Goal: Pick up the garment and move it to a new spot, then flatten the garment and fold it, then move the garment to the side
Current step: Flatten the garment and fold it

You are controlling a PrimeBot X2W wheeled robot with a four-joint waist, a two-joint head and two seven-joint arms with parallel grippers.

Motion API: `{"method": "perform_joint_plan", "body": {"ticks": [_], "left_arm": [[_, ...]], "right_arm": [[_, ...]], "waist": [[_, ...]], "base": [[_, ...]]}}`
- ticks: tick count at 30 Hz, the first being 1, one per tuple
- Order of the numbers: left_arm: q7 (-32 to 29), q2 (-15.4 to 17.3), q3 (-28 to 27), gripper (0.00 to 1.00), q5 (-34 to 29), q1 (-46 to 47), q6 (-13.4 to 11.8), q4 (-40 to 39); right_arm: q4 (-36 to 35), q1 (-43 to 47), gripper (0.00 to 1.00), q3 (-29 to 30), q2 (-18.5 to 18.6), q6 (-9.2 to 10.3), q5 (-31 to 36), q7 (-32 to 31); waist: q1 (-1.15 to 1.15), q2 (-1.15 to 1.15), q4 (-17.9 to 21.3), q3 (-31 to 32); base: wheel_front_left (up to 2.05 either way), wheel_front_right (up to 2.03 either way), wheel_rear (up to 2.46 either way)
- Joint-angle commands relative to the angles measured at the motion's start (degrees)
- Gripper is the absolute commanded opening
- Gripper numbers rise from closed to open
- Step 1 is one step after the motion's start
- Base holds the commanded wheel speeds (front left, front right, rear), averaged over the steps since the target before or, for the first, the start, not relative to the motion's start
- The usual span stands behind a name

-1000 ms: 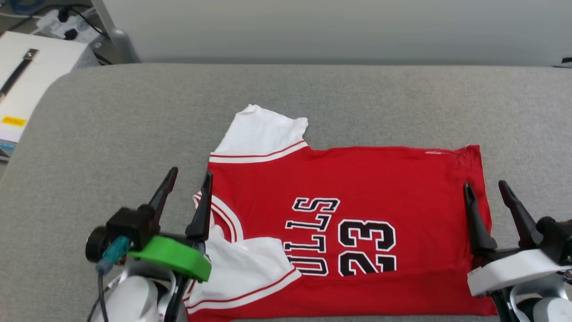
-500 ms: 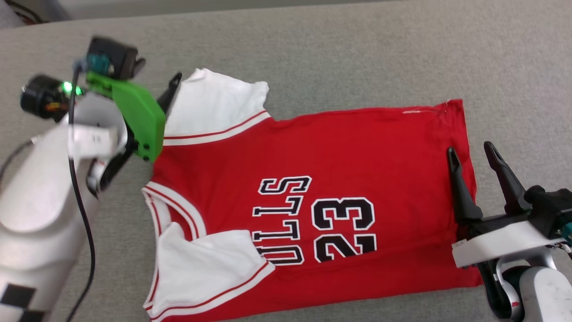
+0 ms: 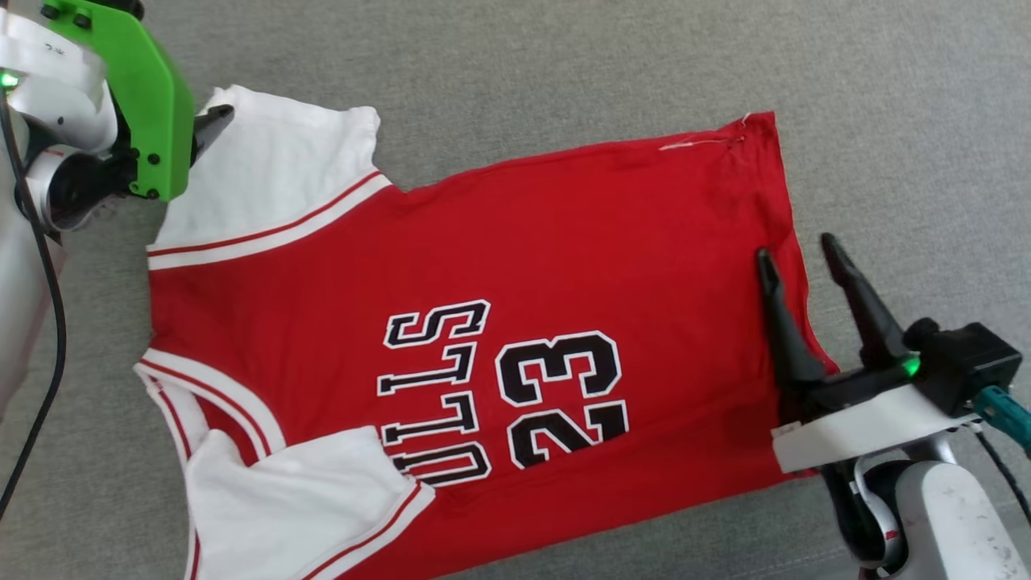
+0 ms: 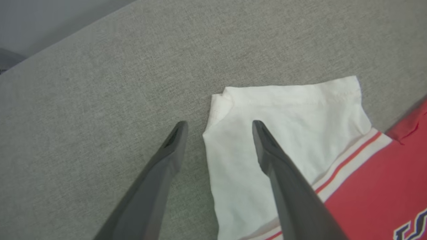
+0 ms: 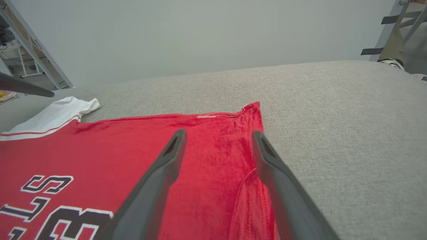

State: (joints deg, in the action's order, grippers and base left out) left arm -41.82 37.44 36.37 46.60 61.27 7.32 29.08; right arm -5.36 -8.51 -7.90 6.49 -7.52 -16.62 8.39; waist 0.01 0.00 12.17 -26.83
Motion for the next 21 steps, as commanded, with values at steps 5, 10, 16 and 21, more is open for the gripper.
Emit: {"method": "perform_joint_plan", "body": {"ticks": [5,10,16,21], "left_arm": [[-0.52,-0.03,1.42,1.00,0.30,2.58,0.16,4.67],[1.07,-0.71,1.87,1.00,-0.56,2.97,-0.60,8.90],[-0.77,-2.24,2.16,0.00,1.30,2.04,-0.60,11.94],[3.90,-3.71,0.95,0.00,2.52,1.79,-0.40,11.68]], "right_arm": [[0.35,-1.54,1.00,-2.15,0.89,0.03,-1.61,1.09],[0.60,-1.66,1.00,-2.43,1.16,0.03,-2.00,1.41],[0.88,-1.53,1.00,-1.78,1.41,0.03,-1.62,1.16],[0.99,-1.53,1.00,-1.37,1.59,0.03,-1.03,0.48]], "waist": [[-0.01,0.00,2.81,-3.05],[-0.01,0.00,3.11,-3.19],[-0.01,0.00,2.53,-2.22],[-0.01,0.00,1.55,-0.69]], "base": [[0.00,0.00,0.00],[0.00,0.00,0.00],[0.00,0.00,0.00],[0.00,0.00,0.00]]}}
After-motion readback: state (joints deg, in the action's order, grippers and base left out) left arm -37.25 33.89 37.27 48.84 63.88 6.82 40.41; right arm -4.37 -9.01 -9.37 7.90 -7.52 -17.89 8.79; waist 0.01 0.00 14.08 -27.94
